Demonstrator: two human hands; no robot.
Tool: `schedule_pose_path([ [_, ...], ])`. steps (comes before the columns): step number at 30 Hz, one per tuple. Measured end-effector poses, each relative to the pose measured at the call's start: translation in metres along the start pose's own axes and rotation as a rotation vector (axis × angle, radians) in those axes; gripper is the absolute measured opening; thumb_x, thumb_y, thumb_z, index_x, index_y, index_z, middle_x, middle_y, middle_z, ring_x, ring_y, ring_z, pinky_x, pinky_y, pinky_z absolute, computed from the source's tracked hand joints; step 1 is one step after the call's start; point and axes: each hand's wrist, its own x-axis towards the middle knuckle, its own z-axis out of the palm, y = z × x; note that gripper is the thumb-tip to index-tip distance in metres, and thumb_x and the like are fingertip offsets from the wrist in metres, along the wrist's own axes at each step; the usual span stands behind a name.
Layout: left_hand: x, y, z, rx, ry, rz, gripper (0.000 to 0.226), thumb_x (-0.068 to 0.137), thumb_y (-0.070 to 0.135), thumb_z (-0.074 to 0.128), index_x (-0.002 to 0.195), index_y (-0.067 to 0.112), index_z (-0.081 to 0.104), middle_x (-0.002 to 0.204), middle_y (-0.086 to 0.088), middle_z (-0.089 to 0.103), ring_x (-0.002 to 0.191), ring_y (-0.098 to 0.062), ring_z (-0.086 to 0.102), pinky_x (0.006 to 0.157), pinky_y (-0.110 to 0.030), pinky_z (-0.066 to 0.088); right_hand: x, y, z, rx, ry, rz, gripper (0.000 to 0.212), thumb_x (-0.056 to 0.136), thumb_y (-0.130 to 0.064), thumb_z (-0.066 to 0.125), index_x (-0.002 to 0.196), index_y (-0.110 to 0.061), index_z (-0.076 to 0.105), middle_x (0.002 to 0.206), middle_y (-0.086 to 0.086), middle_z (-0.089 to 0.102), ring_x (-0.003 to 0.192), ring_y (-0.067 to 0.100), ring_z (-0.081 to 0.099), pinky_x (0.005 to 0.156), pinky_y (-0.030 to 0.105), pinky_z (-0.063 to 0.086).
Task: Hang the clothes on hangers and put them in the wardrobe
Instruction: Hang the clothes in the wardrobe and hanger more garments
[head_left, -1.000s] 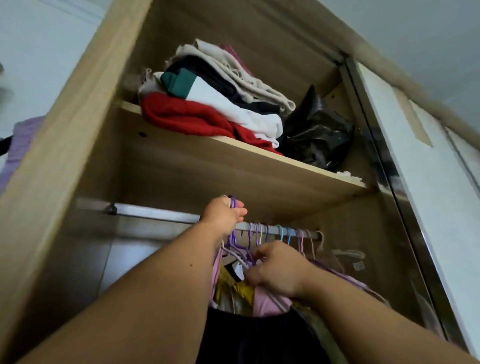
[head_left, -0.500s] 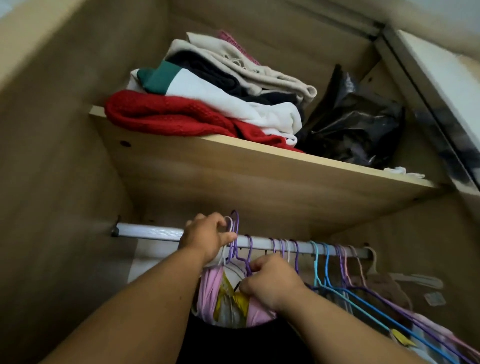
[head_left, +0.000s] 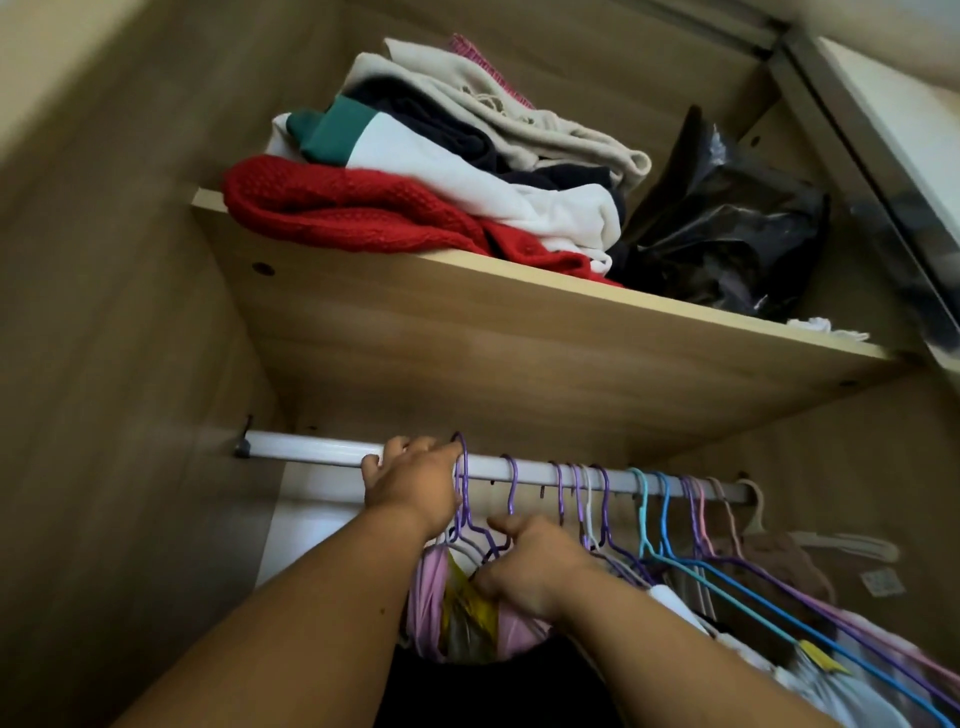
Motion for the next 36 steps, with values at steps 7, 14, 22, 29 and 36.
schedule_pose_path([
  [7,-0.019,0.008,-0.012,0.007,-0.140,-0.073,0.070,0.085,0.028,0.057,0.145,0.040,0.022,0.158,0.005,0.011,0.143,-0.027,0.005,0.109,-0.053,0.017,-0.013,-0.006,-0.005,-0.330,-0.130,0.074,0.056,0.090,-0.053,0.047,0.131,-0.015,0.054,0.136,0.009,0.052,0.122,0.027,0.050,0.098,0.030,0.040],
  [14,-0.047,0.033,-0.029,-0.077,-0.280,-0.060,0.067,0.086,0.022,0.048,0.146,0.037,0.022,0.158,0.003,0.003,0.140,-0.028,0.009,0.106,-0.054,0.020,-0.045,-0.004,-0.008,-0.314,0.116,0.060,0.072,0.083,-0.063,0.051,0.139,-0.018,0.042,0.136,0.011,0.053,0.125,0.028,0.049,0.099,0.032,0.041],
  [22,-0.099,0.109,-0.023,-0.524,-0.216,0.209,0.053,0.086,0.021,0.047,0.138,0.030,0.042,0.151,-0.001,0.031,0.139,-0.025,0.025,0.113,-0.043,0.024,-0.155,0.024,-0.049,-0.536,0.358,0.054,0.067,0.080,-0.046,0.060,0.141,-0.035,0.034,0.133,0.006,0.047,0.120,0.026,0.050,0.098,0.036,0.044],
  [29,-0.218,0.157,-0.040,-0.678,-0.247,0.471,0.052,0.082,0.028,0.055,0.132,0.040,0.046,0.148,0.007,0.035,0.135,-0.021,0.027,0.111,-0.042,0.027,-0.291,0.046,-0.067,-0.744,0.331,0.293,0.069,0.079,-0.046,0.059,0.141,-0.042,0.028,0.136,-0.001,0.042,0.121,0.022,0.049,0.095,0.033,0.046],
  [36,-0.398,0.189,-0.090,-0.865,-0.428,0.769,0.060,0.084,0.037,0.056,0.139,0.038,0.034,0.151,0.010,0.028,0.138,-0.015,0.022,0.108,-0.038,0.023,-0.468,0.049,-0.054,-0.833,0.290,0.600,0.074,0.082,-0.045,0.061,0.143,-0.041,0.020,0.150,0.000,0.026,0.132,0.024,0.039,0.102,0.035,0.041],
])
